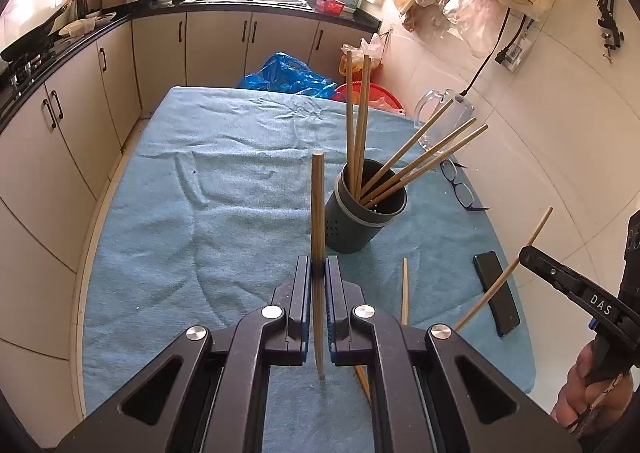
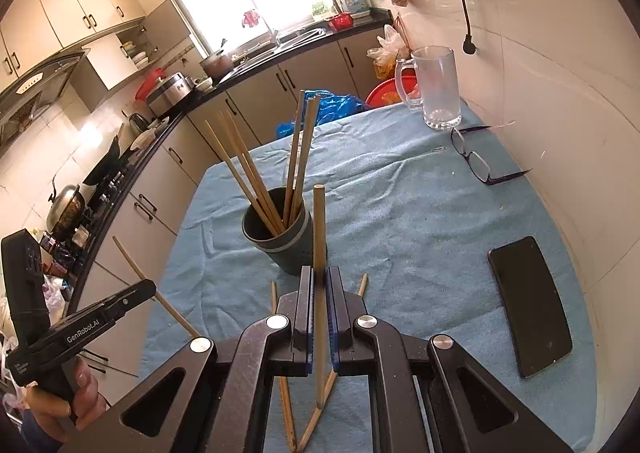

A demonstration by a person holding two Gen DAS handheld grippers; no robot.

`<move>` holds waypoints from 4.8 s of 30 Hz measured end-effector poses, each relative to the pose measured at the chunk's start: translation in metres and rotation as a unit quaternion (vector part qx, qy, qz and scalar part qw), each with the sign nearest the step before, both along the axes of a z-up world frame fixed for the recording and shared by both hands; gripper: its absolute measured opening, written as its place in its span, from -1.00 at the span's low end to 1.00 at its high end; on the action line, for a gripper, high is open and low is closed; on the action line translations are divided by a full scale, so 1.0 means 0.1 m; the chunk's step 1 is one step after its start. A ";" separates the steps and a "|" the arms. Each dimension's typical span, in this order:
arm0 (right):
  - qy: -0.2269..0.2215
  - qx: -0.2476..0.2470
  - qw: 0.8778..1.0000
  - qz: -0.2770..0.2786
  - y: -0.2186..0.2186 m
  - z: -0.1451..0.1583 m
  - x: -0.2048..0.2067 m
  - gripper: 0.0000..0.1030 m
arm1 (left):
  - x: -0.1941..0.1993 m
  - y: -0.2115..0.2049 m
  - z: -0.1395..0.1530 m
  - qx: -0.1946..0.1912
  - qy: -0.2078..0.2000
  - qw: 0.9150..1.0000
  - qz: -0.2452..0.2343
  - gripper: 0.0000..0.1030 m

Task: Organize utensils
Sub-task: 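Lift both held chopsticks upright and carry them toward the black cup, then hold both upright chopsticks above the black cup opening, then lower both held chopsticks down into the black cup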

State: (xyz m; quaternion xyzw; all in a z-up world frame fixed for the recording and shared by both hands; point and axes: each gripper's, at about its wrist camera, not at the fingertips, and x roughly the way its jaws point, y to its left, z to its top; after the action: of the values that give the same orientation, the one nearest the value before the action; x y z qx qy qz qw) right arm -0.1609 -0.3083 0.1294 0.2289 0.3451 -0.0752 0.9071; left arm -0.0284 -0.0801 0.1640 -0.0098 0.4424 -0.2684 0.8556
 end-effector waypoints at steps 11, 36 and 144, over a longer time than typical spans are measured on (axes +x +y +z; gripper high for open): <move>-0.007 -0.006 1.000 0.002 0.06 0.11 0.00 -0.88 | -0.04 0.01 0.10 0.003 -0.020 1.000 0.004 -0.88; -0.022 -0.004 1.000 0.008 0.12 0.30 -0.05 -0.89 | -0.15 -0.07 0.31 0.034 -0.078 0.996 0.010 -0.88; -0.071 -0.011 0.997 0.031 0.18 0.86 0.12 -0.89 | 0.00 0.03 0.50 0.059 -0.103 0.992 0.037 -0.88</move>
State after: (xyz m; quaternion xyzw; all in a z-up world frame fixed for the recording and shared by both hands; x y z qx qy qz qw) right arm -0.1484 -0.2903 0.2157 0.2129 0.2857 -0.0345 0.9337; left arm -0.0283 -0.0775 0.2138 0.0524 0.3663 -0.2100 0.9050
